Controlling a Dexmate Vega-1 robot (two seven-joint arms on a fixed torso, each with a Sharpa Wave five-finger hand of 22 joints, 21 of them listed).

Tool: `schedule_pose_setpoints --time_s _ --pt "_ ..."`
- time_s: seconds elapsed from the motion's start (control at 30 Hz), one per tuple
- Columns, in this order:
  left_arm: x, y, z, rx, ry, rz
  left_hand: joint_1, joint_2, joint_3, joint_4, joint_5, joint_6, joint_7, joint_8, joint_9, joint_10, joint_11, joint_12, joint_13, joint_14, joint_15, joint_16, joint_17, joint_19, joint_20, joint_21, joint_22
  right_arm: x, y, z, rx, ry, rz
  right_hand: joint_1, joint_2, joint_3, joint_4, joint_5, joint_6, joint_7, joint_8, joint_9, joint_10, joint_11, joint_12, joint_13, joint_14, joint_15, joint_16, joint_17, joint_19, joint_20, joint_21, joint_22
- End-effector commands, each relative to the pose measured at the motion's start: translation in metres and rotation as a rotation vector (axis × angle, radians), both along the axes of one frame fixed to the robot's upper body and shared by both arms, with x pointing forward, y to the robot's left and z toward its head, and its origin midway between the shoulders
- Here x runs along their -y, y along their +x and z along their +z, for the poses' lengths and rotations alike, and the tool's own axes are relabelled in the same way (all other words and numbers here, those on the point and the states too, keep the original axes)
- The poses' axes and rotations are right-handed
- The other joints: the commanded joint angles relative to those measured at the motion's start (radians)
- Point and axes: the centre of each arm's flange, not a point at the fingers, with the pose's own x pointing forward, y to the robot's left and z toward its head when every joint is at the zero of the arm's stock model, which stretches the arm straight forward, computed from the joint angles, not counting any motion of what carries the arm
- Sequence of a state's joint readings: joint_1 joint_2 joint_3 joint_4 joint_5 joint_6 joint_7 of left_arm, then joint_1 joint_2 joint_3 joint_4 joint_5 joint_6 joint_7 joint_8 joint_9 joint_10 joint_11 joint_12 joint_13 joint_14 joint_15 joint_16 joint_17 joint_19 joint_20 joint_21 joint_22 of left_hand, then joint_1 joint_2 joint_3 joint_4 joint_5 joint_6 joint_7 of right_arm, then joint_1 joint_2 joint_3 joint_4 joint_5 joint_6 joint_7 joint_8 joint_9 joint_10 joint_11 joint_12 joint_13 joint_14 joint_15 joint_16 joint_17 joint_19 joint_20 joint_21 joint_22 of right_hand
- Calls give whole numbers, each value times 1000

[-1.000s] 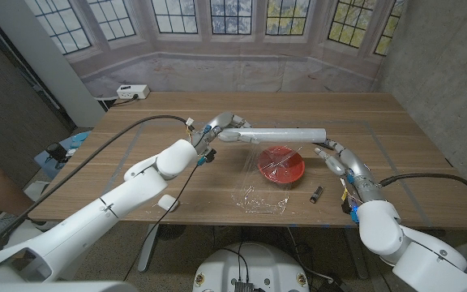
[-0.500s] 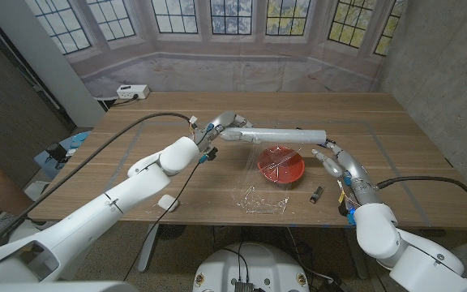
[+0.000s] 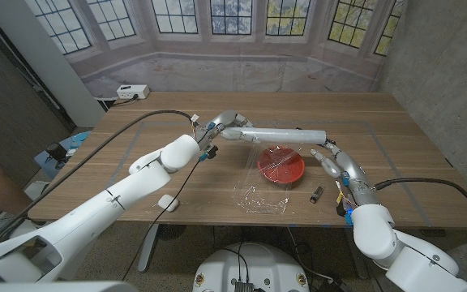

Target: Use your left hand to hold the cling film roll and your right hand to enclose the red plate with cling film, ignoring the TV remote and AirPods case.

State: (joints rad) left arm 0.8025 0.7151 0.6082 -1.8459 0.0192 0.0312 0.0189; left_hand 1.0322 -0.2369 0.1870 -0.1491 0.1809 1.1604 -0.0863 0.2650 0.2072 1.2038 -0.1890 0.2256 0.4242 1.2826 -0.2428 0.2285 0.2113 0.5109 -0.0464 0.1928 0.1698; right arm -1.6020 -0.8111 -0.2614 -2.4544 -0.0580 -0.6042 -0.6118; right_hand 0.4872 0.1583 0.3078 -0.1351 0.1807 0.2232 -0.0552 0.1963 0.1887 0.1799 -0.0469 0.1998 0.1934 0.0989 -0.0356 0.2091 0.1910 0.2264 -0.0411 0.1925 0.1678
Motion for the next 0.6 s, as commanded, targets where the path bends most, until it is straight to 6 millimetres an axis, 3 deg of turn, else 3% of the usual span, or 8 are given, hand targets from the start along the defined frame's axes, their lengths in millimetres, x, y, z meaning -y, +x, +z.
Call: schedule_pose_setpoints --time_s 0.03,0.27,0.6 --pt "1 1 6 18 18 -5 322 326 0 -2 5 5 0 4 5 7 0 -3 4 3 2 2 3 5 -2 -1 2 -1 2 -1 8 9 0 10 2 7 -2 4 6 4 0 2 6 5 -2 3 5 -61 0 1 7 -14 0 2" --pt "9 -4 10 24 16 -41 322 326 -1 -2 5 5 -1 4 5 8 0 -3 4 3 2 2 3 5 -2 -1 2 2 6 -2 9 16 -4 11 2 7 -2 4 7 5 1 2 5 5 -2 3 5 -61 -1 1 7 -15 0 2" --pt "20 -32 16 41 0 -130 322 327 0 -1 6 4 0 4 5 8 -1 -4 5 2 2 1 3 4 -2 -1 2 10 13 -5 5 27 -26 12 2 8 -2 4 7 5 0 2 4 6 -3 3 4 -61 -1 1 8 -16 0 2"
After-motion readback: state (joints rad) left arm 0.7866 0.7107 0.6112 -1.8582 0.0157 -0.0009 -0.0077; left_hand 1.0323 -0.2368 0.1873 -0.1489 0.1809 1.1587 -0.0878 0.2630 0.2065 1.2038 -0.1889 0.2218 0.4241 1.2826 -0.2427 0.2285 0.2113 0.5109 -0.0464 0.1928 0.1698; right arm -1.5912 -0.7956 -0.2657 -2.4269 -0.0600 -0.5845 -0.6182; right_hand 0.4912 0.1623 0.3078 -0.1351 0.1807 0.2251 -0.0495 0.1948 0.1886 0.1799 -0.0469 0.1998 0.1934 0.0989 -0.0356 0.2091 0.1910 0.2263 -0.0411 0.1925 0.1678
